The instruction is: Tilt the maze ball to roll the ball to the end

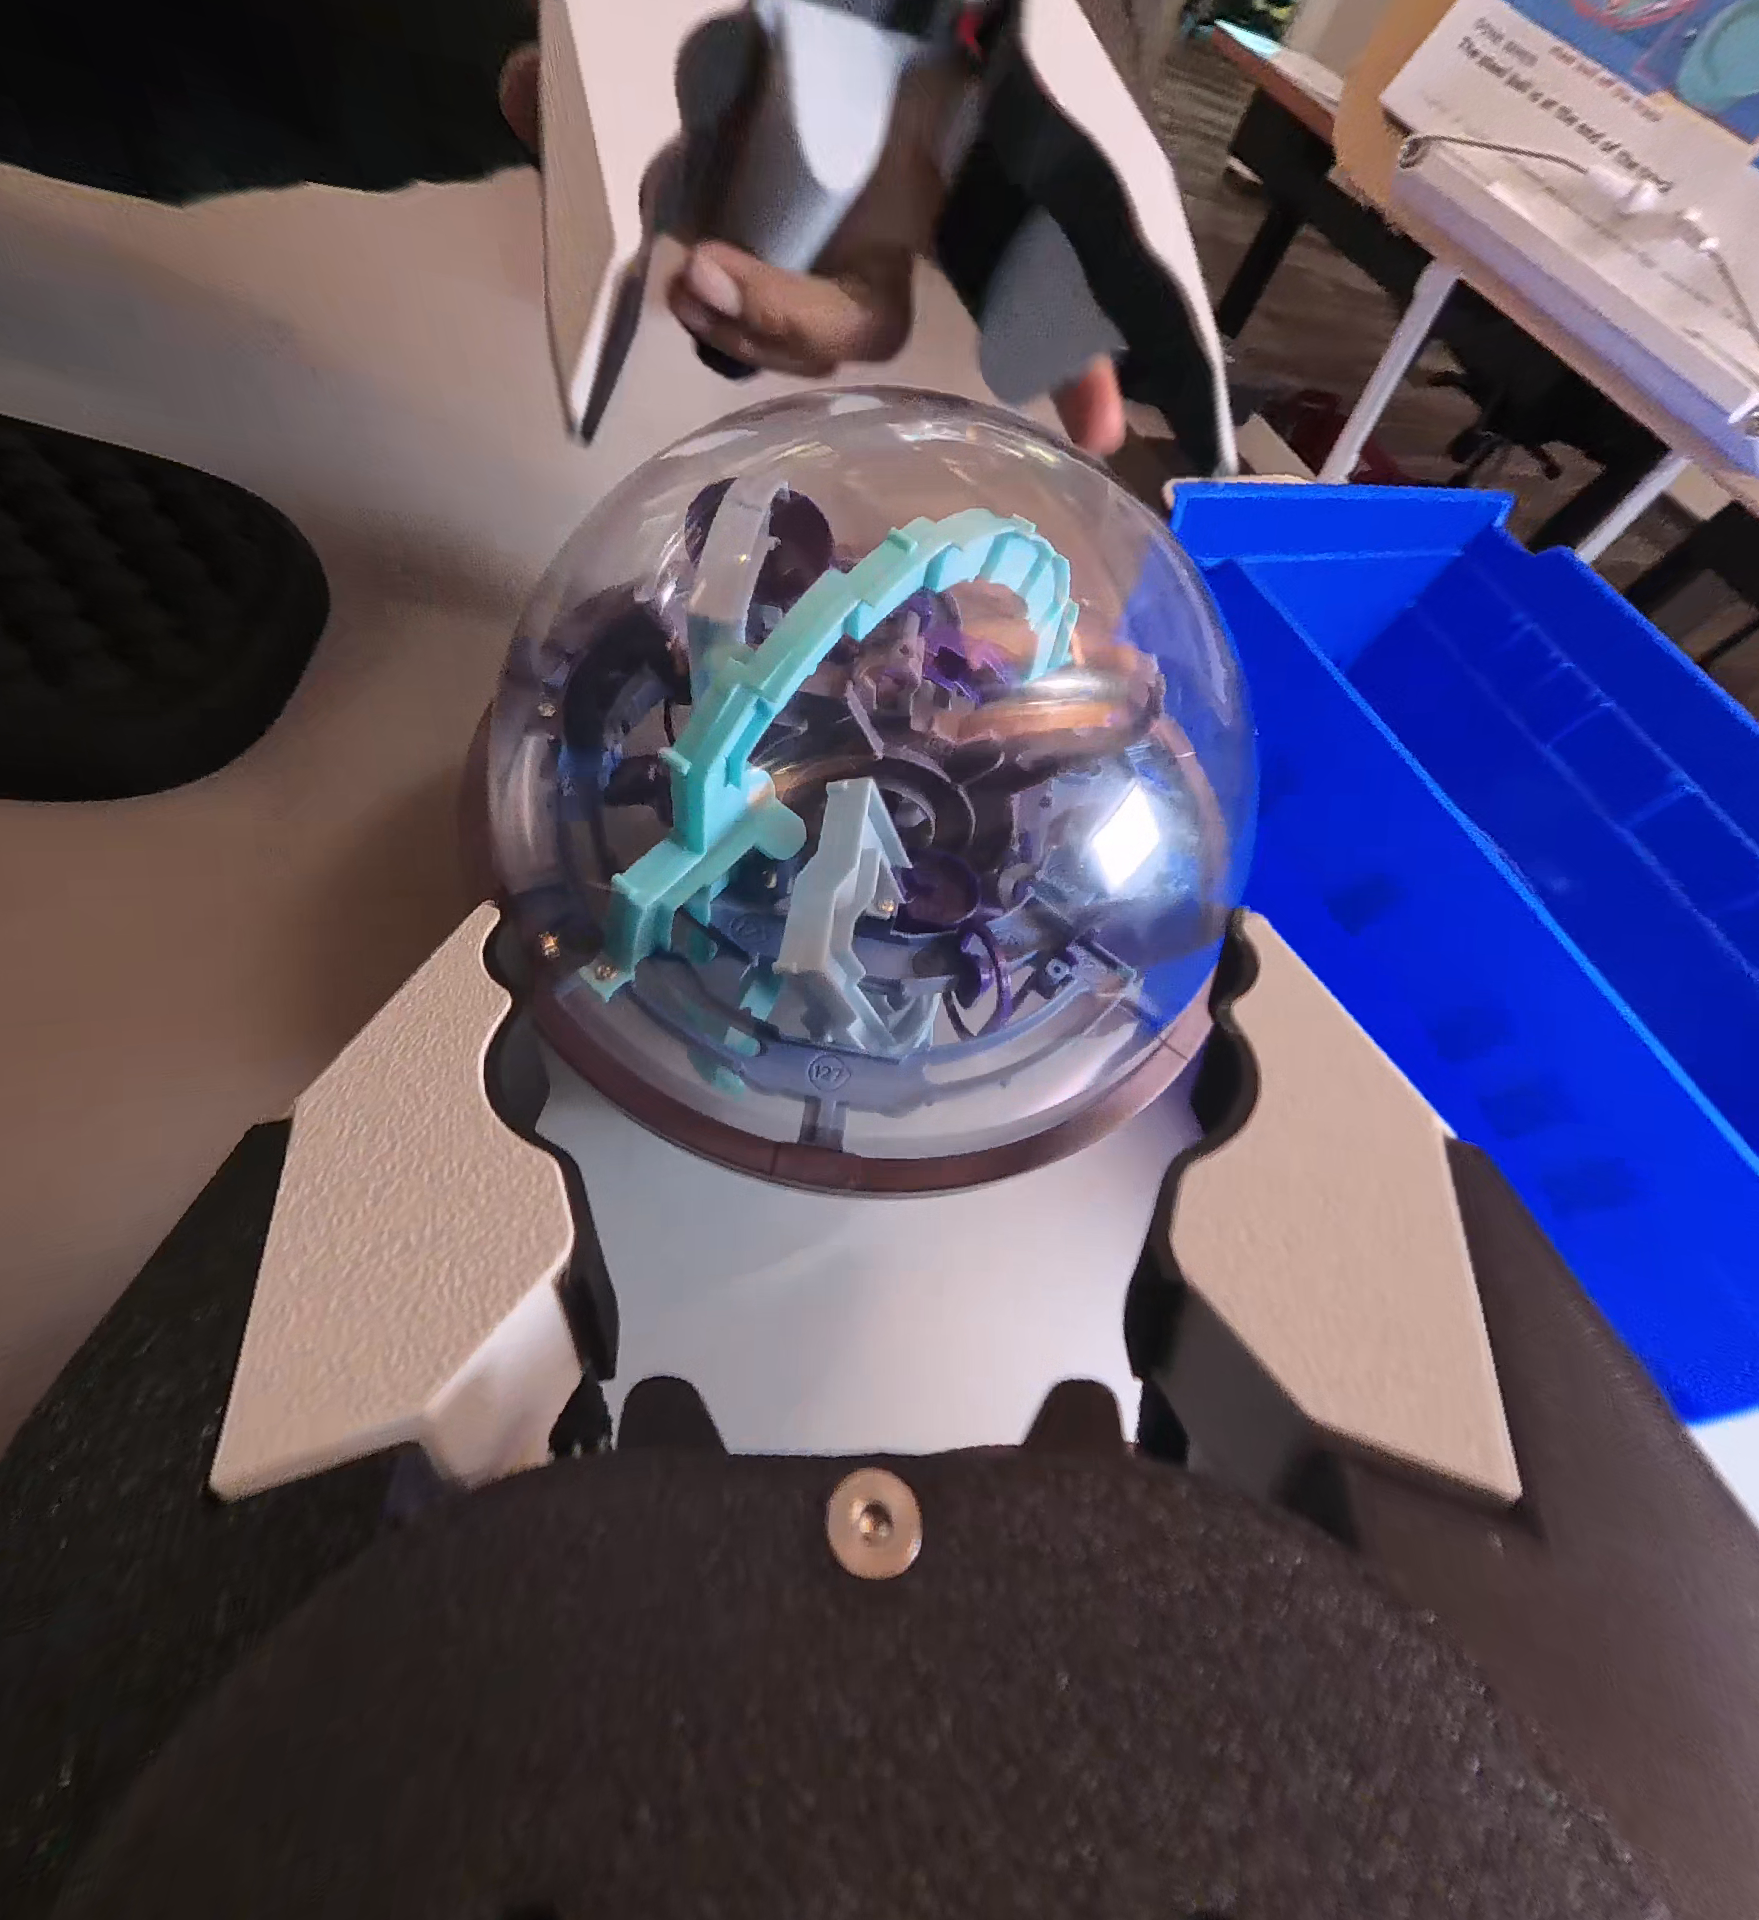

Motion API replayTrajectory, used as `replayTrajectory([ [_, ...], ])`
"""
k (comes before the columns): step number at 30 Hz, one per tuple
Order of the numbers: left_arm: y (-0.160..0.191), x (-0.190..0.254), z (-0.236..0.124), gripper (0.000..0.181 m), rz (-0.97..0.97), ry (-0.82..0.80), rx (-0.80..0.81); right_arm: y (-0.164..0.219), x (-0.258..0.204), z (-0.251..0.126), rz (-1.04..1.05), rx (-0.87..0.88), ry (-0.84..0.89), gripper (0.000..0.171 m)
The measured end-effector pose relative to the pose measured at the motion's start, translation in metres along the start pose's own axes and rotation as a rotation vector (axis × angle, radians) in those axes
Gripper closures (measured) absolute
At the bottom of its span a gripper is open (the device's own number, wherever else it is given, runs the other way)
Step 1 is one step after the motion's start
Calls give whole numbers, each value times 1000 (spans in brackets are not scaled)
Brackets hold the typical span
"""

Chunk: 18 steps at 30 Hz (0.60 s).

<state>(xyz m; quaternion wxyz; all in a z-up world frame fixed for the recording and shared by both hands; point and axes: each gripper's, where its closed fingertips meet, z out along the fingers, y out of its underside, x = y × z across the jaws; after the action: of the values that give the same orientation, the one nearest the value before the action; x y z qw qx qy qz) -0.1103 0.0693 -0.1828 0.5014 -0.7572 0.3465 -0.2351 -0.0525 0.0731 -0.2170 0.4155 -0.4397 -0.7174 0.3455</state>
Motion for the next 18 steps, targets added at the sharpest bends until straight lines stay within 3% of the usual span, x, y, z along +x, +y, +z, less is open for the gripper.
replayTrajectory([
  [5, 17, 14, 25, 37, -37, 222, -84, -1, 2, 7, 55, 21, -78, 44],
  [13, 18, 3, 24, 40, -349, 263, -58, -1, 9, 9, 313, 115, -186, 44],
  [18, 22, 7, 22, 42, -414, 297, 20, -3, 9, 0, 322, 136, -175, 46],
])
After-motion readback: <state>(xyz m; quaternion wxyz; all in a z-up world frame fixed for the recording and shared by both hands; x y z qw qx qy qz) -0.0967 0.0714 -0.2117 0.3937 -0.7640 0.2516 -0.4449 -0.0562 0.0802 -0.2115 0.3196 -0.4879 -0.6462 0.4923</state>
